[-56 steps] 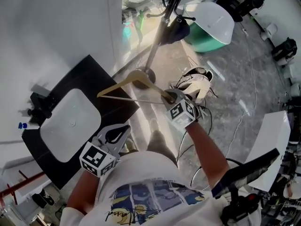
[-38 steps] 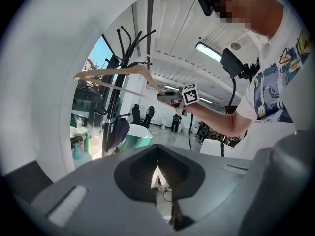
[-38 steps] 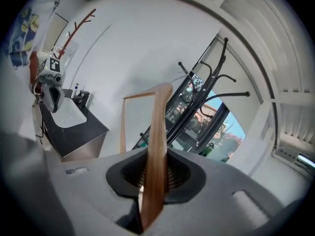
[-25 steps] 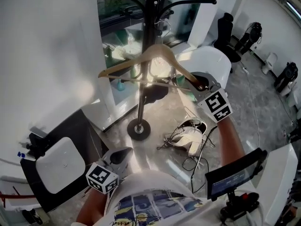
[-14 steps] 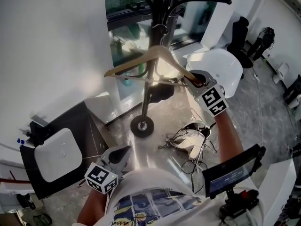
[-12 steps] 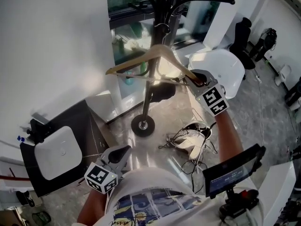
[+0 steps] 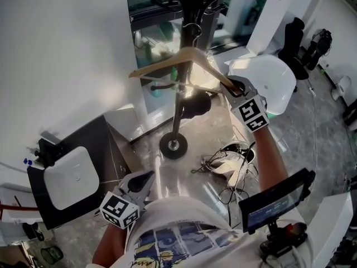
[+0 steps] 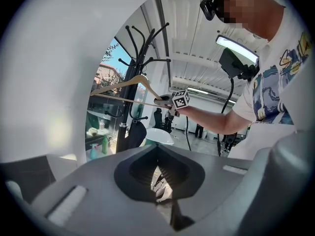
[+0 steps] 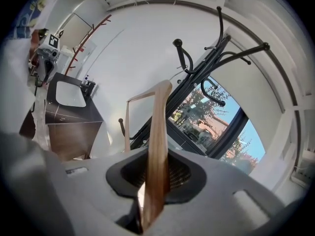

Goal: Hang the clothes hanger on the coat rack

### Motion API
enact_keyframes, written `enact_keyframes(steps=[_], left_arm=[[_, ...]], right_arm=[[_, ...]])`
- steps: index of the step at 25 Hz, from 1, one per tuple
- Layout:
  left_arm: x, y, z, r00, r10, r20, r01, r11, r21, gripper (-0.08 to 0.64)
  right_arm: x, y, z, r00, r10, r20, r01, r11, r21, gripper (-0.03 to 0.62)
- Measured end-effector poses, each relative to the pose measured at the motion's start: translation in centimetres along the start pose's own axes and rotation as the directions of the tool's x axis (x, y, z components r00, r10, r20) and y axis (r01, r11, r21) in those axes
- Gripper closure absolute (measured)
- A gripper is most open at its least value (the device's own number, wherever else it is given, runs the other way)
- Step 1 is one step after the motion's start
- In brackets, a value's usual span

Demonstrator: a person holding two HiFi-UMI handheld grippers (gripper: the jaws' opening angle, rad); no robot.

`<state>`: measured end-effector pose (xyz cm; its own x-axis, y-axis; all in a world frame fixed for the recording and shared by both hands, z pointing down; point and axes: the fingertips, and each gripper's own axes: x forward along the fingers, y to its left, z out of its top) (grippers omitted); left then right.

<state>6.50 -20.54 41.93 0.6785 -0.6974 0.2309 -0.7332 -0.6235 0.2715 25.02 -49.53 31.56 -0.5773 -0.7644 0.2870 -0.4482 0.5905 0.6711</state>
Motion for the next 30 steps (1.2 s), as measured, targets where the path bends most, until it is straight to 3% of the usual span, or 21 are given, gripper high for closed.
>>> enact_keyframes(steps=[7,14,20,25,30], left_arm=[[-0.1,0.3,0.0,1.000,-0.002,-0.023,0.003,1.000,0.012,0.558],[-1.1,0.6,-0.2,0.999,-0.028,-0.045,0.029,0.999,0.024,0.558],[-1.8,1.1,0.0,0.995,-0.068,-0.067,0.070,0.997,0.026,0.558],[-3.2,1.6,-0.3,0.989,-0.125,-0.079,0.128,0.991,0.035,0.558],[-5.6,1.9,-0.6,0.982,-0.174,-0.077,0.177,0.983,0.045,0.558]], right_arm=[[0.1,-0.6,-0.3,0.998,-0.066,0.021,0.066,0.998,-0.014,0.517],[-1.8,-1.8,-1.9,0.983,-0.184,-0.014,0.184,0.982,0.035,0.446],[-4.2,-2.0,-3.3,0.955,-0.289,-0.069,0.294,0.953,0.073,0.442],[-7.8,-1.6,-4.2,0.906,-0.399,-0.139,0.417,0.899,0.135,0.408],[-10.7,3.4,-2.6,0.896,-0.402,-0.187,0.434,0.882,0.182,0.408]])
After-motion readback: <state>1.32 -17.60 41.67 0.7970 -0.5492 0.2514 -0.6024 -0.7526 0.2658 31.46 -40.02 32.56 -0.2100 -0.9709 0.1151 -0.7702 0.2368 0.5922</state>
